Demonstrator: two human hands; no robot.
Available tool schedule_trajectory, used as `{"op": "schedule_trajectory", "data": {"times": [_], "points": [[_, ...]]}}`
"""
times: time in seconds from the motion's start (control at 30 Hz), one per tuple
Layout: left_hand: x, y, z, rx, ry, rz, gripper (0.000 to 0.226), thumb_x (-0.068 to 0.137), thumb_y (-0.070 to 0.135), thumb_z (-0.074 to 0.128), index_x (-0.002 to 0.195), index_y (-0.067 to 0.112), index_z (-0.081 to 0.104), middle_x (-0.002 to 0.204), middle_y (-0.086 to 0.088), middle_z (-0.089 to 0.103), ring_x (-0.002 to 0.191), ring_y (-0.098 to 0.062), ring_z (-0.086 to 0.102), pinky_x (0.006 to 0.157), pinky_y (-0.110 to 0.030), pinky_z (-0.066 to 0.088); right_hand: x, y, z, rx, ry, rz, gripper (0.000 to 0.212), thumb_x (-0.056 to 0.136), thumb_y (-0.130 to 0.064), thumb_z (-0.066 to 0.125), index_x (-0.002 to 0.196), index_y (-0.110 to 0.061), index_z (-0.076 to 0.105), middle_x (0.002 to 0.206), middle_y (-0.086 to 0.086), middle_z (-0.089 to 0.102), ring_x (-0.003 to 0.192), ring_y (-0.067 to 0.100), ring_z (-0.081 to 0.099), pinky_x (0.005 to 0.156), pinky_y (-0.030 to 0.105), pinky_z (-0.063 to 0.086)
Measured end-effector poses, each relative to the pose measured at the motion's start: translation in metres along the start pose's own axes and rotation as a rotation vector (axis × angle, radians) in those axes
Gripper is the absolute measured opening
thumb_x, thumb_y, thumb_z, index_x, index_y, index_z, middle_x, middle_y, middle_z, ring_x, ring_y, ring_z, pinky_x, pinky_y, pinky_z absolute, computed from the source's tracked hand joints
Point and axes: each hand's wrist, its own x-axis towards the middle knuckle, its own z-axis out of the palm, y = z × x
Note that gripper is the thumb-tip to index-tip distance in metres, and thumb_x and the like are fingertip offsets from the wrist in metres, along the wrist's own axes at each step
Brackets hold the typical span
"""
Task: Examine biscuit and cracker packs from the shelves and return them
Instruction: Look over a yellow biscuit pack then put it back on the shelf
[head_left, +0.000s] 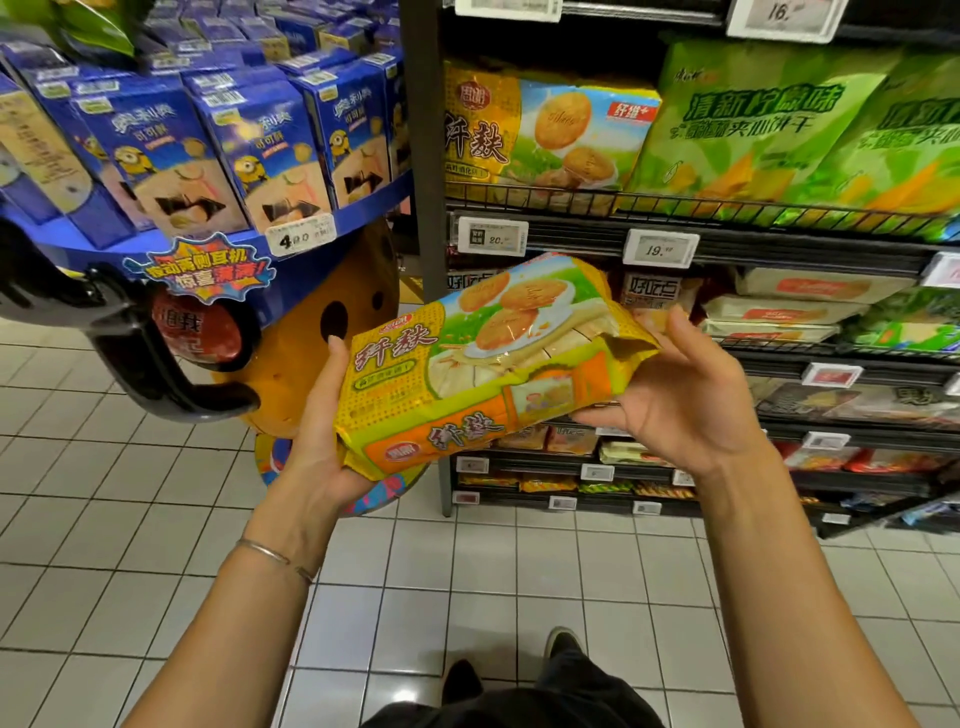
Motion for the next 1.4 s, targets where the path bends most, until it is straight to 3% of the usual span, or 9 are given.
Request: {"op": "schedule_trajectory", "data": {"times": [0.13, 0.3, 0.43, 0.6, 0.73, 0.9, 1.07, 1.23, 1.4], "points": [[-0.006, 0.009, 0.0, 0.0, 0.015, -0.052, 0.082, 0.09, 0.077, 0.053, 0.149, 0.02, 0.056, 0.146, -0.021, 0.061, 0.13, -0.044, 0.061, 0.096, -0.063, 0.056, 0.002, -0.001, -0.008, -0.093, 0.024, 0.101, 0.079, 0.089, -0.071, 0.053, 0.137, -0.01, 0.065, 0.146, 0.025, 0.057, 0.131, 0.044, 0.056, 0.101, 0.064, 0.044], [-0.01, 0.016, 0.013, 0.056, 0.087, -0.107, 0.083, 0.086, 0.081, 0.052, 0.142, 0.021, 0.061, 0.139, -0.022, 0.066, 0.122, -0.047, 0.066, 0.09, -0.067, 0.056, 0.01, 0.013, -0.015, -0.105, 0.148, 0.164, 0.05, 0.102, -0.05, 0.051, 0.13, -0.014, 0.072, 0.136, 0.017, 0.067, 0.124, 0.034, 0.067, 0.1, 0.055, 0.056], [-0.013, 0.019, 0.027, 0.094, 0.151, -0.078, 0.074, 0.092, 0.078, 0.047, 0.133, 0.019, 0.066, 0.129, -0.023, 0.071, 0.112, -0.046, 0.072, 0.08, -0.063, 0.06, 0.012, 0.02, -0.014, -0.091, 0.22, 0.159, 0.053, 0.095, -0.045, 0.06, 0.133, -0.009, 0.069, 0.134, 0.019, 0.068, 0.125, 0.035, 0.065, 0.1, 0.054, 0.056], [-0.014, 0.02, 0.033, 0.246, 0.228, -0.042, 0.068, 0.093, 0.074, 0.05, 0.133, 0.022, 0.068, 0.128, -0.019, 0.073, 0.114, -0.045, 0.071, 0.101, -0.061, 0.052, 0.011, 0.024, -0.012, -0.066, 0.243, 0.197, 0.049, 0.083, -0.045, 0.067, 0.116, -0.011, 0.078, 0.126, 0.018, 0.073, 0.111, 0.033, 0.073, 0.08, 0.05, 0.065], [-0.017, 0.021, 0.036, 0.316, 0.203, -0.036, 0.061, 0.086, 0.068, 0.062, 0.121, 0.02, 0.077, 0.125, -0.018, 0.074, 0.112, -0.041, 0.073, 0.087, -0.059, 0.061, 0.01, 0.028, -0.02, -0.073, 0.259, 0.22, 0.041, 0.091, -0.046, 0.064, 0.11, -0.014, 0.082, 0.126, 0.017, 0.073, 0.113, 0.033, 0.072, 0.09, 0.056, 0.06], [-0.024, 0.023, 0.036, 0.432, 0.198, 0.003, 0.042, 0.08, 0.041, 0.08, 0.114, 0.016, 0.081, 0.122, -0.018, 0.076, 0.106, -0.036, 0.076, 0.076, -0.049, 0.065, 0.005, 0.031, -0.032, -0.013, 0.198, 0.232, 0.046, 0.105, -0.037, 0.053, 0.138, -0.008, 0.064, 0.134, 0.019, 0.069, 0.122, 0.037, 0.067, 0.094, 0.055, 0.059], [-0.03, 0.026, 0.024, 0.665, 0.074, 0.158, 0.079, 0.06, 0.011, 0.085, 0.134, 0.003, 0.061, 0.118, -0.02, 0.076, 0.104, -0.039, 0.075, 0.078, -0.043, 0.064, 0.002, 0.034, -0.04, 0.023, 0.119, 0.009, 0.055, 0.094, -0.024, 0.061, 0.147, -0.012, 0.053, 0.145, 0.017, 0.061, 0.13, 0.035, 0.061, 0.105, 0.054, 0.051], [-0.031, 0.023, 0.02, 0.686, -0.034, 0.331, 0.066, 0.057, -0.012, 0.068, 0.12, 0.007, 0.063, 0.105, -0.014, 0.078, 0.098, -0.034, 0.074, 0.086, -0.048, 0.062, -0.004, 0.035, -0.044, 0.036, 0.025, -0.158, 0.044, 0.089, -0.018, 0.058, 0.133, -0.018, 0.065, 0.132, 0.01, 0.07, 0.122, 0.03, 0.066, 0.102, 0.046, 0.055], [-0.03, 0.028, 0.018, 0.603, -0.16, 0.384, 0.061, 0.056, -0.016, 0.063, 0.111, 0.01, 0.068, 0.098, -0.009, 0.08, 0.091, -0.027, 0.076, 0.08, -0.04, 0.063, -0.011, 0.027, -0.032, -0.073, -0.108, -0.183, 0.053, 0.068, -0.032, 0.093, 0.118, -0.029, 0.075, 0.118, -0.001, 0.076, 0.109, 0.018, 0.073, 0.091, 0.035, 0.06]]}}
